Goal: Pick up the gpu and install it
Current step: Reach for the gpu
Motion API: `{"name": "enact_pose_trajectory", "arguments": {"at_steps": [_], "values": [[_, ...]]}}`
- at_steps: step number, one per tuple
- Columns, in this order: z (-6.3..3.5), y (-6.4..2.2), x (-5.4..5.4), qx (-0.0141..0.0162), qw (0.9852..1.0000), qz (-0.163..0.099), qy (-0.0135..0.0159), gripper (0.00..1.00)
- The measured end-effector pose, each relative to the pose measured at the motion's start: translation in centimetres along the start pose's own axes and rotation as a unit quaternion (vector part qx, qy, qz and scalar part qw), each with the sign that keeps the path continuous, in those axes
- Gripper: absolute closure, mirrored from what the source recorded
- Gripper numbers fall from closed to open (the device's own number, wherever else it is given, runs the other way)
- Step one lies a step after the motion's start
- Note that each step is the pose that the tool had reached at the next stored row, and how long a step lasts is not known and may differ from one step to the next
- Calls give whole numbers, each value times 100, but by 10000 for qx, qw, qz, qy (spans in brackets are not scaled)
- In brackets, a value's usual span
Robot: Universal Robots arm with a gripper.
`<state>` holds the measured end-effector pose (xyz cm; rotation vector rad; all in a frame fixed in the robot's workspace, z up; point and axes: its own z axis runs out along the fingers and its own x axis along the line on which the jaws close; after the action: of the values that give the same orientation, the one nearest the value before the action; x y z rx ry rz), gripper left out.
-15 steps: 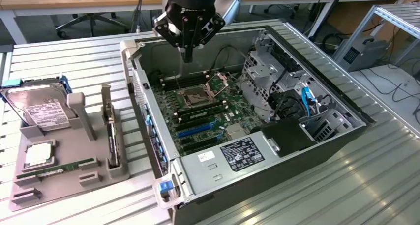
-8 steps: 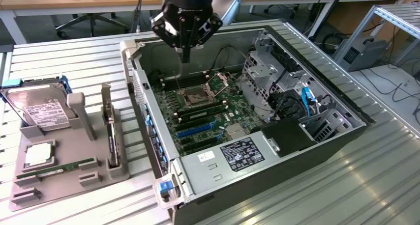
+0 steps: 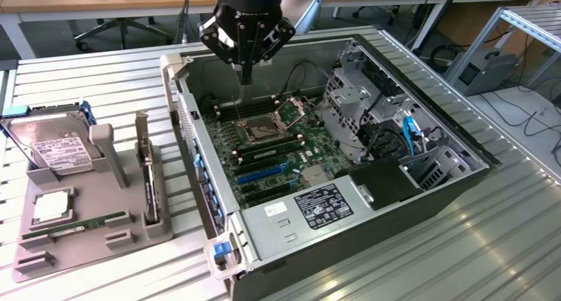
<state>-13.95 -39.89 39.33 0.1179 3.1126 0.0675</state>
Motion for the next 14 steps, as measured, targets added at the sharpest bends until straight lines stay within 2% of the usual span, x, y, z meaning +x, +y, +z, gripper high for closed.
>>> {"name": "enact_pose_trajectory", "arguments": {"at_steps": [14], "values": [[-1, -3, 42, 0, 10000, 0, 0, 89]]}}
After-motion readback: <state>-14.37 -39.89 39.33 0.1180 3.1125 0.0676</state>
